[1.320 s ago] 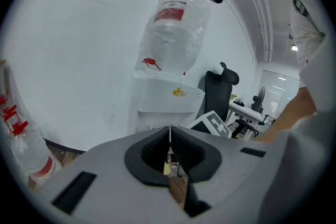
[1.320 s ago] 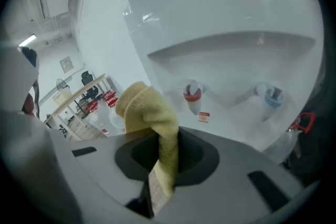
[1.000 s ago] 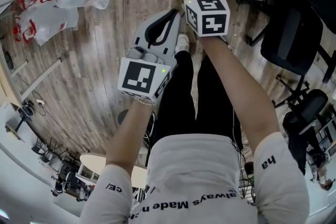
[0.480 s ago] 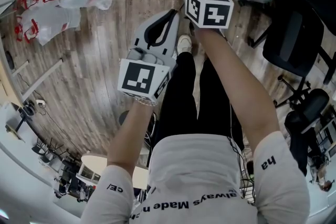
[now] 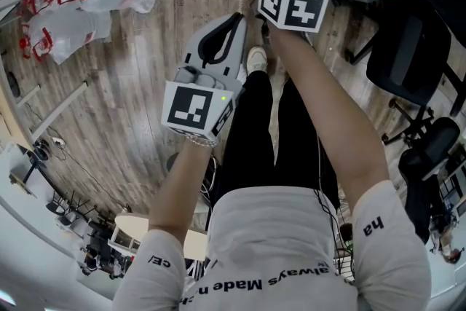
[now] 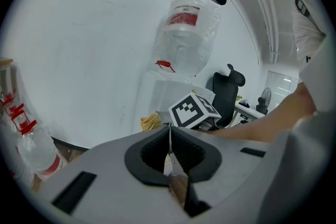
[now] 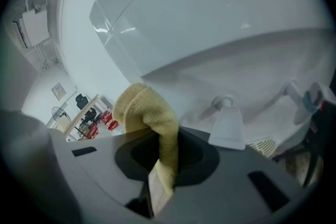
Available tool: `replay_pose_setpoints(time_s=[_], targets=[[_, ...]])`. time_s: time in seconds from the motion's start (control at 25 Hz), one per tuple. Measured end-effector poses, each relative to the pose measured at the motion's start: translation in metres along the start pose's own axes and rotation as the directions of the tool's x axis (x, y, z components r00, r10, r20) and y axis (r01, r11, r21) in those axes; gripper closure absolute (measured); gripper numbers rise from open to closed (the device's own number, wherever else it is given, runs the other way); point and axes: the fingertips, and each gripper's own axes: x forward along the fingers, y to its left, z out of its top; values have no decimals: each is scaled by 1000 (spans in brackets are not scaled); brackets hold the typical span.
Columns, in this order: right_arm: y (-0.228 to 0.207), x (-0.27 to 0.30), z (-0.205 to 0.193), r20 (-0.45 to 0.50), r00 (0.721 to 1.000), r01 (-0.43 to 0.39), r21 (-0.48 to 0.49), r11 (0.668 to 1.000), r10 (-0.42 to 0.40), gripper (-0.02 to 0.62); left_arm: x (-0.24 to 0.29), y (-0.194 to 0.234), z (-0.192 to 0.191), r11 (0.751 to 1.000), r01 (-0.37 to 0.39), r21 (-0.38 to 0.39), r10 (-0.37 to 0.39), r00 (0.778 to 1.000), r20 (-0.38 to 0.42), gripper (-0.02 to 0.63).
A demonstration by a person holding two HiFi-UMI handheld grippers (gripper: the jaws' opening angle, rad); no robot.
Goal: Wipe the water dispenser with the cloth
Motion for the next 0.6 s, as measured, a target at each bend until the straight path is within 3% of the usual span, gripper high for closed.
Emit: replay_pose_setpoints(time_s=[0.6], targets=[[-13, 23, -21, -17, 1000, 8, -38, 999, -9, 534, 13, 12, -15, 1000, -9, -19, 8, 1000, -24, 578]])
